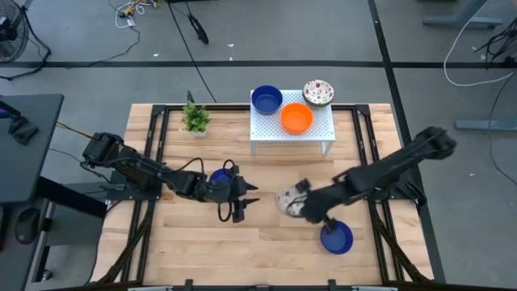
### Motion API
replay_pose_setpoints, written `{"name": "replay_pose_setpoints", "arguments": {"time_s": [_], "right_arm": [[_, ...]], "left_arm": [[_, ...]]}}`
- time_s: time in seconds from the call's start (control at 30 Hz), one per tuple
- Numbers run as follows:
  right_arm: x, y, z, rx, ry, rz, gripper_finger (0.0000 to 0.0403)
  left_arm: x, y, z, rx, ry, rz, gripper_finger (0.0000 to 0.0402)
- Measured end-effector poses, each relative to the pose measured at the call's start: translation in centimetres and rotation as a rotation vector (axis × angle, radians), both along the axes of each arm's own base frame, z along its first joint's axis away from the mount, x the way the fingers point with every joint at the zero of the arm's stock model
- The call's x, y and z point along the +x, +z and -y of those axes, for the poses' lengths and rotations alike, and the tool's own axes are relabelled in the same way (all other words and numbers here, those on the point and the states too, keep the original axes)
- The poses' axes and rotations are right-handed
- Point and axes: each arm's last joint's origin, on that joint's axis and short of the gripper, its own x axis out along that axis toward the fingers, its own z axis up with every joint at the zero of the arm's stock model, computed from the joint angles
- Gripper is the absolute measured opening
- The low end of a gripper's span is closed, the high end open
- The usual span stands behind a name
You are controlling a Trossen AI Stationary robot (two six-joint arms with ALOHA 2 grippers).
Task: Pick & Place Mini bowls
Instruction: Stack the white red patterned bowl on top of the other white red patterned bowls on the shelf
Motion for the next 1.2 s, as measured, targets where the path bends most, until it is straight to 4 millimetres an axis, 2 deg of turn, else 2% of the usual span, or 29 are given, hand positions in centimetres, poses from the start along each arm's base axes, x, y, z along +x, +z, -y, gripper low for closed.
{"name": "replay_pose_setpoints", "arguments": {"time_s": [0.13, 0.2, 0.33, 0.43, 0.6, 0.77, 0.97, 1.2], "right_arm": [[-2.5, 5.1, 1.6, -0.096, -0.135, 0.172, 0.0008], [-3.2, 7.5, 3.1, -0.191, -0.213, 0.257, 0.0008], [-3.4, 11.5, 7.7, -0.353, -0.394, 0.339, 0.0007], [-3.4, 13.2, 12.0, -0.429, -0.52, 0.335, 0.0007], [-3.6, 12.9, 18.8, -0.421, -0.642, 0.235, 0.0007], [-4.2, 11.3, 23.7, -0.366, -0.751, 0.119, 0.0007], [-3.9, 9.6, 26.5, -0.313, -0.8, 0.037, 0.0008], [-4.0, 8.5, 28.2, -0.292, -0.861, -0.024, 0.0009]], "left_arm": [[0.0, 0.0, 0.0, 0.001, 0.002, 0.001, 0.0183], [0.0, 0.0, -0.1, 0.001, 0.005, 0.001, 0.0183], [0.1, 0.0, -0.2, 0.002, 0.012, 0.003, 0.0183], [0.1, 0.0, -0.2, 0.004, 0.015, 0.003, 0.0183], [0.1, 0.0, -0.2, 0.004, 0.015, 0.003, 0.0183], [0.1, 0.0, -0.2, 0.005, 0.015, 0.003, 0.0183], [0.1, 0.0, -0.3, 0.005, 0.017, 0.002, 0.0183], [0.1, 0.0, -0.3, 0.005, 0.016, 0.002, 0.0183]]}}
